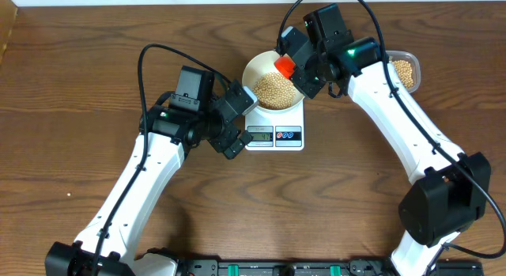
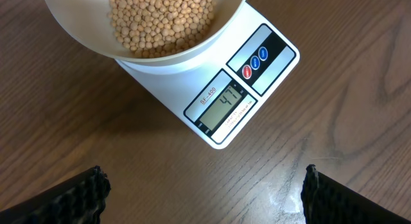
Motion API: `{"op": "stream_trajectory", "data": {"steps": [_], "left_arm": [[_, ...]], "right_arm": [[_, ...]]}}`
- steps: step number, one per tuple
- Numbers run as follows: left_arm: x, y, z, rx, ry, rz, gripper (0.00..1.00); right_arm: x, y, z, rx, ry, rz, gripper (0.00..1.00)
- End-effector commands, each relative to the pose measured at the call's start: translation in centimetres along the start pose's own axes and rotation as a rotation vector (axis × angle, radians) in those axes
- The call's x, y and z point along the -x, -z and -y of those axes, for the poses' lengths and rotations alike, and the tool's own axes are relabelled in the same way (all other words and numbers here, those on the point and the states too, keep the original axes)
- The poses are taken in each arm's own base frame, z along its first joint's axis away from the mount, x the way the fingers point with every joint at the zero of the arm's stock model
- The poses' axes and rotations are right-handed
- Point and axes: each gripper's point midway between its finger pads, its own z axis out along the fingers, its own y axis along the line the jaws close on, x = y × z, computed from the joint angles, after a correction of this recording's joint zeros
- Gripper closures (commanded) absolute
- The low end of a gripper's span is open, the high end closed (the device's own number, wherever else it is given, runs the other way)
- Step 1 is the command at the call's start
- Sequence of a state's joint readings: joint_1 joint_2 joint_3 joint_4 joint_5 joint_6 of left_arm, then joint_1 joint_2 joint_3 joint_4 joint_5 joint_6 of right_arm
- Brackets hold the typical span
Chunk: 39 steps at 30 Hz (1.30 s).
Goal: Scoop item into bowl and weigh 50g on scale
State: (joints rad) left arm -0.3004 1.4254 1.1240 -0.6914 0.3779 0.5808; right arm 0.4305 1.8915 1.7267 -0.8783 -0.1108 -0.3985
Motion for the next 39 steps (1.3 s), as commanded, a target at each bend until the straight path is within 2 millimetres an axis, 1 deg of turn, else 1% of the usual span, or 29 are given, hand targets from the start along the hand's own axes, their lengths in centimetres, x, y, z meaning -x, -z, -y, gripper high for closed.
{"op": "stream_trajectory", "data": {"steps": [1, 5, 8, 9, 10, 13, 17, 19, 23, 28, 32, 33, 36, 39], "left_arm": [[0.2, 0.3, -0.1, 0.011, -0.013, 0.007, 0.02], [0.2, 0.3, -0.1, 0.011, -0.013, 0.007, 0.02], [0.2, 0.3, -0.1, 0.011, -0.013, 0.007, 0.02], [0.2, 0.3, -0.1, 0.011, -0.013, 0.007, 0.02], [0.2, 0.3, -0.1, 0.011, -0.013, 0.007, 0.02], [0.2, 0.3, -0.1, 0.011, -0.013, 0.007, 0.02], [0.2, 0.3, -0.1, 0.011, -0.013, 0.007, 0.02], [0.2, 0.3, -0.1, 0.011, -0.013, 0.007, 0.02], [0.2, 0.3, -0.1, 0.011, -0.013, 0.007, 0.02], [0.2, 0.3, -0.1, 0.011, -0.013, 0.007, 0.02], [0.2, 0.3, -0.1, 0.011, -0.013, 0.007, 0.02], [0.2, 0.3, -0.1, 0.011, -0.013, 0.007, 0.02], [0.2, 0.3, -0.1, 0.011, -0.013, 0.007, 0.02], [0.2, 0.3, -0.1, 0.011, -0.013, 0.007, 0.02]], "right_arm": [[0.9, 0.2, 0.1, -0.006, 0.009, 0.019, 0.99], [1.4, 0.5, 0.2, 0.014, -0.057, 0.055, 0.99], [2.2, 1.8, 0.9, 0.048, -0.124, 0.116, 0.99], [2.5, 2.8, 1.7, 0.063, -0.167, 0.153, 0.99], [2.4, 3.2, 2.2, 0.070, -0.189, 0.168, 0.99], [1.7, 5.1, 4.5, 0.069, -0.282, 0.202, 0.99], [-0.7, 7.4, 7.8, 0.040, -0.400, 0.199, 0.99], [-2.7, 8.7, 9.7, 0.021, -0.479, 0.189, 0.99], [-5.8, 10.3, 12.1, 0.012, -0.589, 0.173, 0.99], [-8.9, 11.2, 14.0, -0.005, -0.681, 0.140, 0.99], [-10.7, 11.7, 15.1, -0.027, -0.736, 0.120, 0.99], [-11.6, 11.6, 15.6, -0.062, -0.767, 0.090, 0.99], [-13.1, 11.3, 16.0, -0.117, -0.798, 0.028, 0.99], [-13.9, 10.8, 16.0, -0.125, -0.808, -0.003, 0.99]]}}
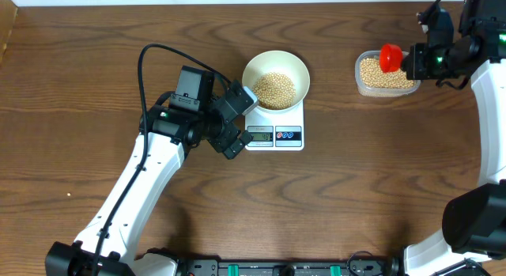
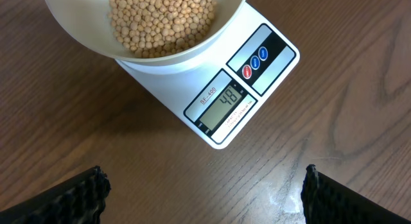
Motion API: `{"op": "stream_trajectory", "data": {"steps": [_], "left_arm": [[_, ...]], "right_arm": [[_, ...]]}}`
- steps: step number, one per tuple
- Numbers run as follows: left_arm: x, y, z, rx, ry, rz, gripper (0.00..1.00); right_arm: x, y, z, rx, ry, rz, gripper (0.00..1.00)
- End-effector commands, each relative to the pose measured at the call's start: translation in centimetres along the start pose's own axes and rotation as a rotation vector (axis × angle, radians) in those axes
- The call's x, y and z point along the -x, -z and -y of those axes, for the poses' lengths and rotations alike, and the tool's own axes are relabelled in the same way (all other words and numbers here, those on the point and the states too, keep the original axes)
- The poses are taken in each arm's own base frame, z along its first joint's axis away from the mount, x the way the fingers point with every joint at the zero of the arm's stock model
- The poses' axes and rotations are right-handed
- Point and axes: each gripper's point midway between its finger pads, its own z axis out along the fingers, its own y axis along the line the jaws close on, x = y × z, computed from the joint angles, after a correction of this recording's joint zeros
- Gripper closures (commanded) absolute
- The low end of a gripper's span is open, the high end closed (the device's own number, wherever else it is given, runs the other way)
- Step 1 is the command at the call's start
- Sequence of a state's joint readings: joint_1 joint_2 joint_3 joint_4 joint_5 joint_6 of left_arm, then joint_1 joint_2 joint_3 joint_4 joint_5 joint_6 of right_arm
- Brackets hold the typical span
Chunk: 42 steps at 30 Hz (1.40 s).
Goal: Scoop item into bowl and weigh 50g on scale
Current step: 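Move the empty scoop right back over the chickpea tub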
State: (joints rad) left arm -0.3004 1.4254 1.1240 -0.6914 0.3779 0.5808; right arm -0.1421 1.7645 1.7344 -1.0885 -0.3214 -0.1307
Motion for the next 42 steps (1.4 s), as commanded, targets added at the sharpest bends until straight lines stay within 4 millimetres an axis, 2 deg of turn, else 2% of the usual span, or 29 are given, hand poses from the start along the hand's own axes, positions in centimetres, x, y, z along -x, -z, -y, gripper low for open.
{"op": "stream_trajectory", "data": {"steps": [1, 6, 25, 28, 37, 42], "left_arm": [[0.2, 0.3, -0.1, 0.011, -0.013, 0.007, 0.02], [0.2, 0.3, -0.1, 0.011, -0.013, 0.007, 0.02], [0.2, 0.3, -0.1, 0.011, -0.013, 0.007, 0.02], [0.2, 0.3, -0.1, 0.011, -0.013, 0.007, 0.02], [0.2, 0.3, -0.1, 0.011, -0.013, 0.008, 0.02], [0.2, 0.3, -0.1, 0.011, -0.013, 0.007, 0.02]], "right_arm": [[-0.2, 0.1, 1.3, -0.065, -0.037, -0.010, 0.99], [-1.5, -1.3, 2.8, -0.124, -0.070, -0.044, 0.99], [-3.2, -6.5, 4.2, -0.130, -0.102, -0.006, 0.99], [-4.1, -7.7, 4.3, -0.128, -0.134, -0.010, 0.99], [-5.0, -8.7, 4.5, -0.127, -0.155, -0.014, 0.99], [-4.6, -8.9, 4.1, -0.096, -0.159, 0.004, 0.99]]}}
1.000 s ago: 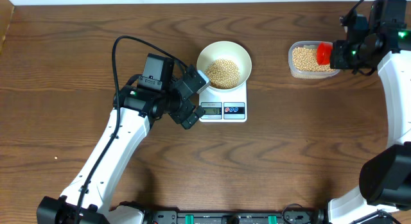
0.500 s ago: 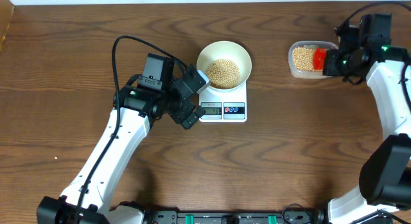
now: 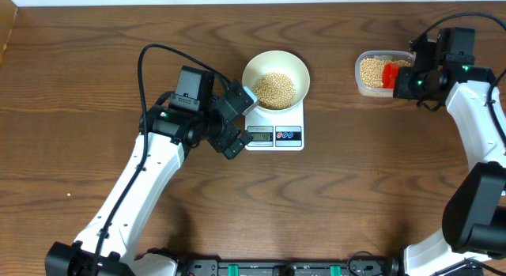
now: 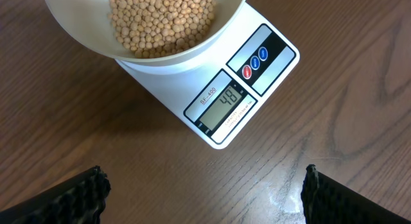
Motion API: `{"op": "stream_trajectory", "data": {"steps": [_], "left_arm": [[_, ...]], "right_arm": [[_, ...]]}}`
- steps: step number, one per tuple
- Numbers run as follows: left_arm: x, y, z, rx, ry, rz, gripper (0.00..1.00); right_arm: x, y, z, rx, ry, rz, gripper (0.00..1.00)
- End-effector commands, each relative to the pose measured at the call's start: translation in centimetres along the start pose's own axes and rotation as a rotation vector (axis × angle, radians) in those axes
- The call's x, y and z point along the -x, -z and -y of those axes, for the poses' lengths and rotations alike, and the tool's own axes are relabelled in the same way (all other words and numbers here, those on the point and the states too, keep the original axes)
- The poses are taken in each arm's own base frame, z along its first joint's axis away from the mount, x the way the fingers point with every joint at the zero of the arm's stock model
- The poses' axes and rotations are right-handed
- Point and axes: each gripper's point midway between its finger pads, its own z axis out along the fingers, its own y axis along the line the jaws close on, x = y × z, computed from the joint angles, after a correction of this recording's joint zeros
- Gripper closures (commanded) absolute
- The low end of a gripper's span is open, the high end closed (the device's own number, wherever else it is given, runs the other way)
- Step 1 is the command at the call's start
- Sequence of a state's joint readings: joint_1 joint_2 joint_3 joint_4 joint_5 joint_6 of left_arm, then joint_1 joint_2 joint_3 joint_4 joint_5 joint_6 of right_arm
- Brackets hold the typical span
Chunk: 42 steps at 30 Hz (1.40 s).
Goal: Scoop item into bowl and weigh 50g on scale
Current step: 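Move the empty scoop right back over the chickpea tub, then dip the scoop into the tub chickpeas with the right gripper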
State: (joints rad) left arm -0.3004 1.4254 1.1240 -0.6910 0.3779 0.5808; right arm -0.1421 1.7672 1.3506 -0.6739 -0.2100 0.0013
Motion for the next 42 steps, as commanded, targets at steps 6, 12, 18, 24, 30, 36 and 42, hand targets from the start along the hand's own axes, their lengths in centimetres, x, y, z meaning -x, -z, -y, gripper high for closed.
{"op": "stream_trajectory", "data": {"steps": [6, 12, 18, 24, 30, 36, 42], "left_arm": [[0.2, 0.3, -0.1, 0.010, -0.013, 0.007, 0.02], [0.2, 0.3, -0.1, 0.011, -0.013, 0.007, 0.02], [0.2, 0.3, -0.1, 0.010, -0.013, 0.007, 0.02], [0.2, 0.3, -0.1, 0.010, -0.013, 0.007, 0.02], [0.2, 0.3, -0.1, 0.011, -0.013, 0.007, 0.02], [0.2, 0.3, -0.1, 0.011, -0.013, 0.007, 0.02], [0.2, 0.3, -0.1, 0.011, -0.013, 0.007, 0.02]], "right_arm": [[-0.5, -1.0, -0.9, 0.063, -0.050, -0.015, 0.99], [-0.2, -1.1, -1.3, 0.090, -0.047, -0.002, 0.99], [0.6, -1.0, -2.5, 0.145, -0.072, 0.027, 0.99], [0.5, -0.9, -1.2, 0.105, -0.088, 0.024, 0.99], [1.3, 0.5, 0.1, 0.141, -0.130, 0.057, 0.99], [2.3, 2.8, 0.8, 0.210, -0.147, 0.113, 0.99], [2.6, 4.2, -0.1, 0.267, -0.118, 0.139, 0.99]]}}
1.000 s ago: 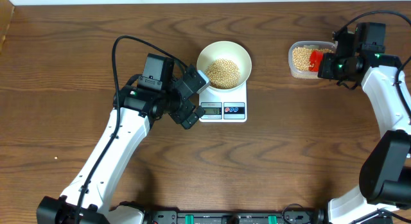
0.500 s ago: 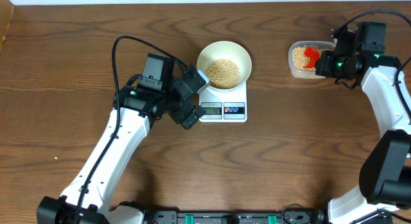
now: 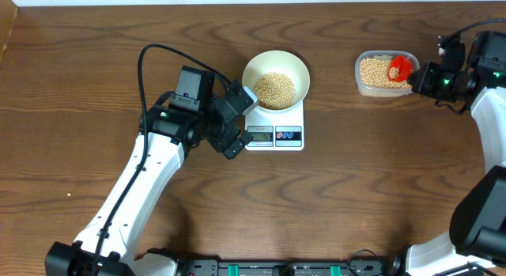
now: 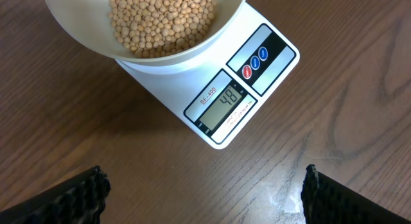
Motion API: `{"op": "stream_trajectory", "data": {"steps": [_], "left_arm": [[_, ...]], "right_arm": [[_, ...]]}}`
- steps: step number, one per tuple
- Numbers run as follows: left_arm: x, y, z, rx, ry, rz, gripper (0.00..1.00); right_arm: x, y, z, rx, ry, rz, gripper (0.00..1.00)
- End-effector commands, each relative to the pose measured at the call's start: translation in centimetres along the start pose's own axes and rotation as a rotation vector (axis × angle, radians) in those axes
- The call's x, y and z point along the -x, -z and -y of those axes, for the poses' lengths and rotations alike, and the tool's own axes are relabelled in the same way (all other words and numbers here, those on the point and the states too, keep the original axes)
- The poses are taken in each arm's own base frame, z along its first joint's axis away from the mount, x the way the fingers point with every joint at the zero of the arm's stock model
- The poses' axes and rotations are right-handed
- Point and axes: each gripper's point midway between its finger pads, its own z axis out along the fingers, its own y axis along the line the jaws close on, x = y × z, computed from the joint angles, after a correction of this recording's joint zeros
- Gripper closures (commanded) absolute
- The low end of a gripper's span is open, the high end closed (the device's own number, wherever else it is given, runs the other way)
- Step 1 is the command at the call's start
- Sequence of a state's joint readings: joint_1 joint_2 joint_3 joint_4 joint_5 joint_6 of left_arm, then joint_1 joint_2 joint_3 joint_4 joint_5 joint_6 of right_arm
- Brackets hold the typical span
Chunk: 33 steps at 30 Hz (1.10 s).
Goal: Scoop item into bowl and weigh 50g on scale
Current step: 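Dip the scoop into the tub chickpeas with the right gripper, then lift the red scoop and carry it over the beige bowl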
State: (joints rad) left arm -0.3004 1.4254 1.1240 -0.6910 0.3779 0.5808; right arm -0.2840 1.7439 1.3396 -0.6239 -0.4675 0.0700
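Note:
A cream bowl (image 3: 275,77) of pale beans stands on the white scale (image 3: 274,136). In the left wrist view the scale's display (image 4: 226,101) reads 48, with the bowl (image 4: 148,25) above it. My left gripper (image 3: 237,123) hovers just left of the scale, open; its black fingertips (image 4: 83,193) frame bare wood and hold nothing. At the far right my right gripper (image 3: 419,77) is shut on the handle of a red scoop (image 3: 398,68). The scoop dips into the right part of a clear container (image 3: 385,73) of beans.
Dark wooden table (image 3: 332,205) all round. A white wall edge runs along the back. Black cables loop over both arms. A black rail with green connectors lies along the front edge.
My right gripper has shifted right, and the red scoop now sits nearer the container's right end. The display still reads 48. The left arm has not moved.
First my right gripper held the red scoop over the bowl while the display read 47. Then it held the scoop above the bean container and the display read 48. After that the scoop was down among the container's beans, where it stays, now further right.

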Motion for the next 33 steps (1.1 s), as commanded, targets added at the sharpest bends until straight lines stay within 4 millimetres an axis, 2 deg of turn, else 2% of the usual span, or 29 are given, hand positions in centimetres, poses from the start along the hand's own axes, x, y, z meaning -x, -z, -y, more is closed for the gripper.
{"op": "stream_trajectory", "data": {"steps": [1, 15, 33], "left_arm": [[0.2, 0.3, -0.1, 0.011, -0.013, 0.007, 0.02], [0.2, 0.3, -0.1, 0.011, -0.013, 0.007, 0.02], [0.2, 0.3, -0.1, 0.011, -0.013, 0.007, 0.02]], "right_arm": [[0.8, 1.8, -2.9, 0.116, 0.050, 0.036, 0.99], [1.3, 4.8, -8.7, 0.339, 0.120, 0.075, 0.99], [-2.1, 3.0, -19.9, 0.532, 0.317, 0.003, 0.99]]}}
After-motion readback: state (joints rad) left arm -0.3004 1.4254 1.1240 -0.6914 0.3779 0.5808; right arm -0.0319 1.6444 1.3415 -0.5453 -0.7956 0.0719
